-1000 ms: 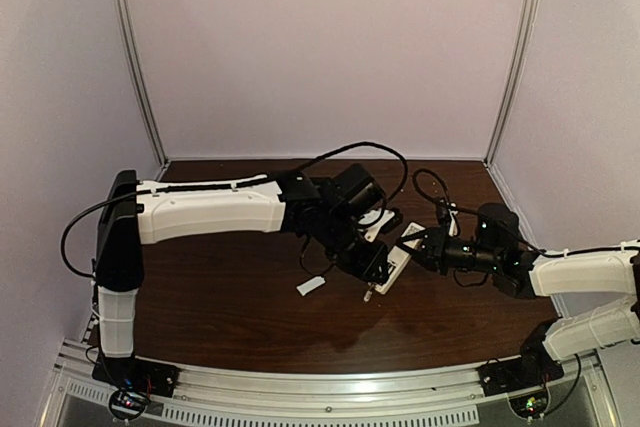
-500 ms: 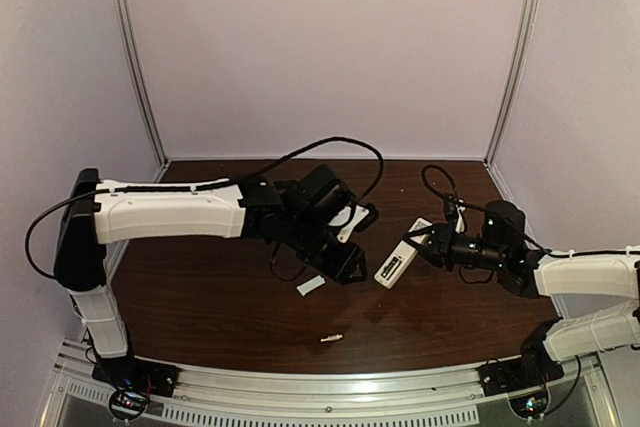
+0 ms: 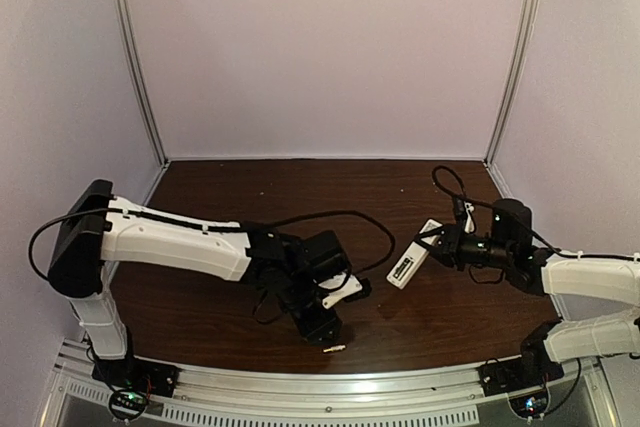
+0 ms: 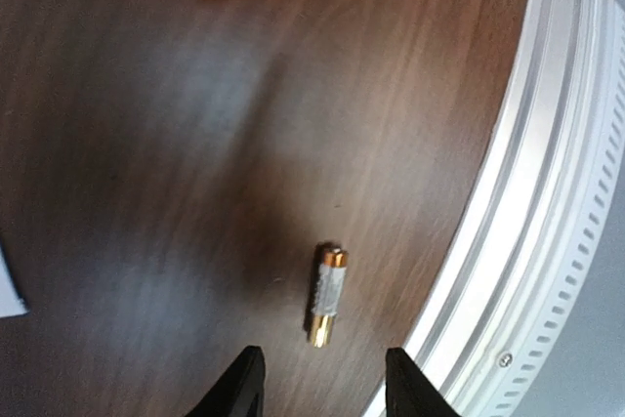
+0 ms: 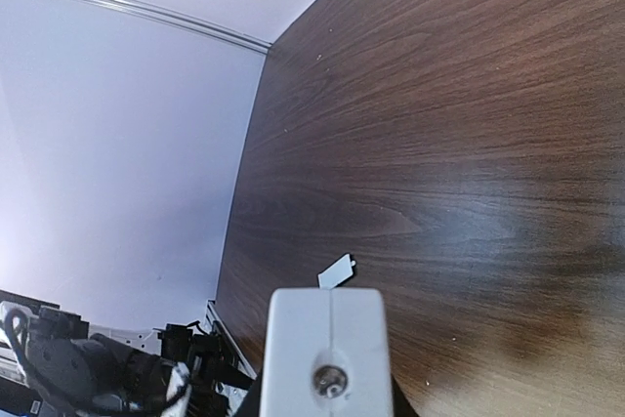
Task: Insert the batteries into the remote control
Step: Move the battery to the center of the board.
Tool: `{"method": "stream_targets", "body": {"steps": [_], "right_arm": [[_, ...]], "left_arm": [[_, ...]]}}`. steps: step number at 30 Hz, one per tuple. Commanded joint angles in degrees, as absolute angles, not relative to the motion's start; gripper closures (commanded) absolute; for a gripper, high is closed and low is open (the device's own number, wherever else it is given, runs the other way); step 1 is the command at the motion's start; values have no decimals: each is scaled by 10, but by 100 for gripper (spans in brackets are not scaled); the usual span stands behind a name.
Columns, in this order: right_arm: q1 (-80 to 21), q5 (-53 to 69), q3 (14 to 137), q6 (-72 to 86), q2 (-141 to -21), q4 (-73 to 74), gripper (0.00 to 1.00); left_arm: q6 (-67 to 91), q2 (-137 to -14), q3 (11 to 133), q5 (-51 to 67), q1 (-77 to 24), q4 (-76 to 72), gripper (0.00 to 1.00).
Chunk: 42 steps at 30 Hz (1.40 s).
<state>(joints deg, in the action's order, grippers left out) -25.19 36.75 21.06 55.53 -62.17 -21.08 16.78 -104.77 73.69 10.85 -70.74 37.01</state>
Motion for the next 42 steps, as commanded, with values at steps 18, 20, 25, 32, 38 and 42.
{"method": "stream_targets", "body": {"steps": [18,20,25,32,38,42], "right_arm": [[-217,392,224,529,-593,-176,100],[-216,394,225,526,-594,-172,100],[-214,398,227,524,-596,-175,100],[-215,410,209,558,-610,-226,100],[-217,436,188,598,-629,-298,100],[-219,440,192,596,-629,-298,100]], "left_arm": [[153,-1224,849,-42,-774,461,89],[176,-1223,849,-38,-770,461,98],[288,-1194,839,-36,-725,449,100],[493,-1125,795,-11,-639,387,100],[622,-1103,775,-55,-627,396,100],[712,-1088,726,-39,-605,401,100]]}}
